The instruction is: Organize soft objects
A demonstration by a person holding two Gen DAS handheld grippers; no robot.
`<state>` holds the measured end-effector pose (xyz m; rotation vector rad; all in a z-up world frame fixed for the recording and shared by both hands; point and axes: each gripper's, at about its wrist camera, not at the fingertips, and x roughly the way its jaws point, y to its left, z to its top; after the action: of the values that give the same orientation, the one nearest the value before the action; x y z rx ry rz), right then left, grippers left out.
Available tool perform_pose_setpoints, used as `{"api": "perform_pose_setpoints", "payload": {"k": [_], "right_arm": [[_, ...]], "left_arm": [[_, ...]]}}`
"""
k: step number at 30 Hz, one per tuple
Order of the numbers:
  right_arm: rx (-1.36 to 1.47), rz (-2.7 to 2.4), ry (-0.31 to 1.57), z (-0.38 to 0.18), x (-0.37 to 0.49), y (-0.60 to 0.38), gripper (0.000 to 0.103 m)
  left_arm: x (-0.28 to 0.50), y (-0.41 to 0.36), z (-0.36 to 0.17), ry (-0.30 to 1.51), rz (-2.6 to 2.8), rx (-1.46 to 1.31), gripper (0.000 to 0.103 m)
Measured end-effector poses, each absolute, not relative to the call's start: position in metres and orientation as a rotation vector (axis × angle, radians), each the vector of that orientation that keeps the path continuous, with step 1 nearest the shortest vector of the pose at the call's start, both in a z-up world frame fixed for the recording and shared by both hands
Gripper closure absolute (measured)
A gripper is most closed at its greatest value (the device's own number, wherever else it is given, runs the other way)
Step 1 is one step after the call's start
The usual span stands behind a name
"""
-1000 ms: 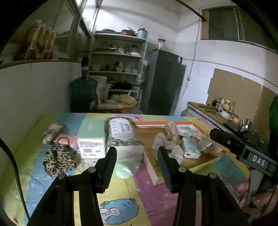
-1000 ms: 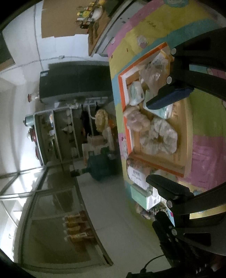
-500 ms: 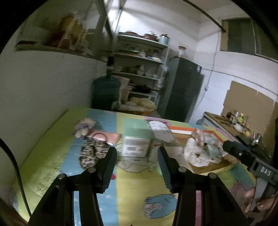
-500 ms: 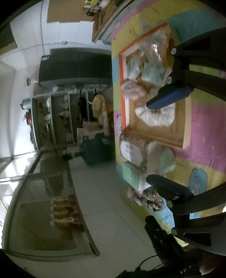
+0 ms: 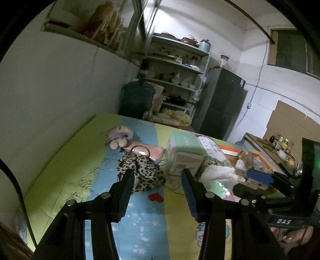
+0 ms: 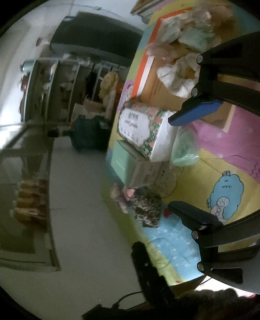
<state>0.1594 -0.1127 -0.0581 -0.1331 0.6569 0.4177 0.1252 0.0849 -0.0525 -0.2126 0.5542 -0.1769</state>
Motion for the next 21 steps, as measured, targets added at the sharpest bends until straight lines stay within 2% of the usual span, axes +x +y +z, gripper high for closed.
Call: {"api": "perform_pose_setpoints", "payload": {"k": [21], "right_arm": [[-0.211, 0.369, 0.806, -0.103, 0.200, -0.097, 0.025]], "left_arm": [[0.158, 0.109, -0.077, 0.645, -0.150, -0.244, 0.054]]}}
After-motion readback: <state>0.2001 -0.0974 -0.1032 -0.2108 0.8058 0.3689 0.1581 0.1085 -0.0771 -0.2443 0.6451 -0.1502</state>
